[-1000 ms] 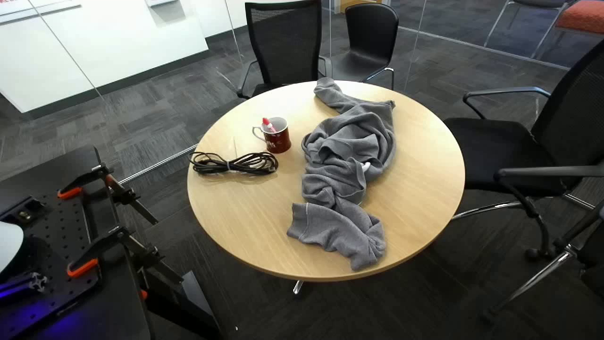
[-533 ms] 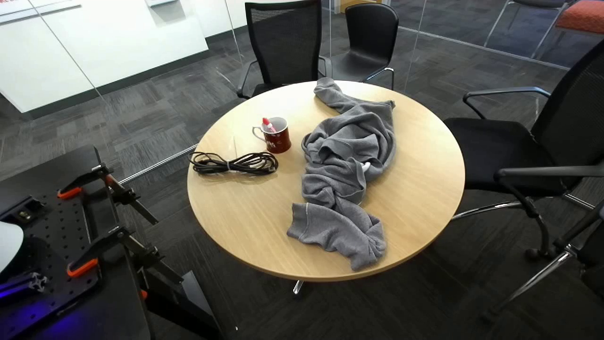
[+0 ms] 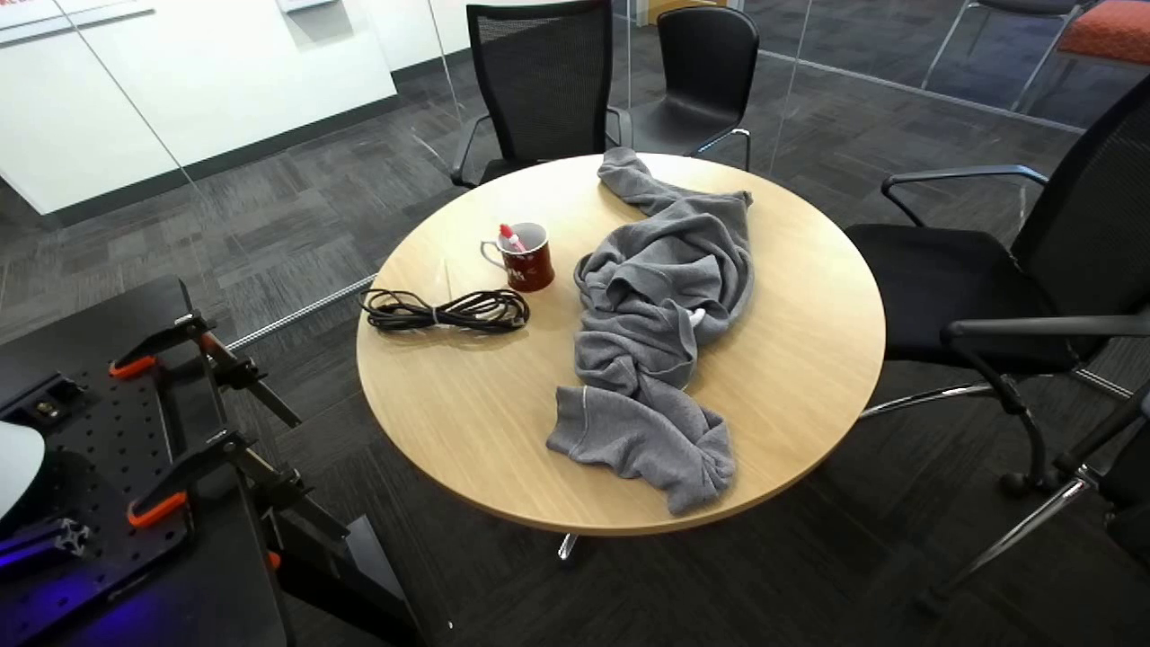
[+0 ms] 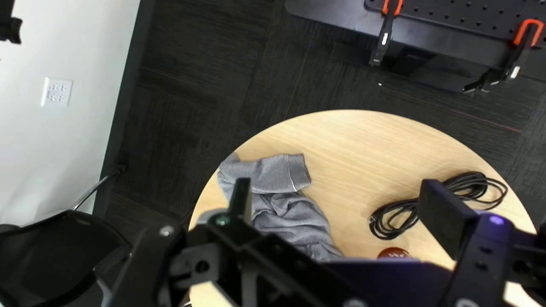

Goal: Put the marker on the table

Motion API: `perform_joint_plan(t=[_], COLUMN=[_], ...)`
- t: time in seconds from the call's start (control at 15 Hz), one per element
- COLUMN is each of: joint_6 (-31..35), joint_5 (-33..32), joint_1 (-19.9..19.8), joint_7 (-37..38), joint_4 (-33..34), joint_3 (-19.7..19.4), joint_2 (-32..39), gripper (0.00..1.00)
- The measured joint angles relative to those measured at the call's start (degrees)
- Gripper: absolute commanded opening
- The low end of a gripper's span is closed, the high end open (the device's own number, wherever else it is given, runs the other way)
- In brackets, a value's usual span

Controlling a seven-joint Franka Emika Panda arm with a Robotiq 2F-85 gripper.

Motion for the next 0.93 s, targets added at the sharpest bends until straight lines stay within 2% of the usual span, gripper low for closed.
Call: perform_joint_plan(t=[0.67,0.93], joint_6=[13.09,20.68], joint_5=[11.37,14.99], joint_1=[1.53,1.86], joint_7=[2.58,3.02], joint_4=[8.71,10.09], joint_3=[0.37,1.13], joint_2=[15.64,21.9], gripper=[1.0,1.0])
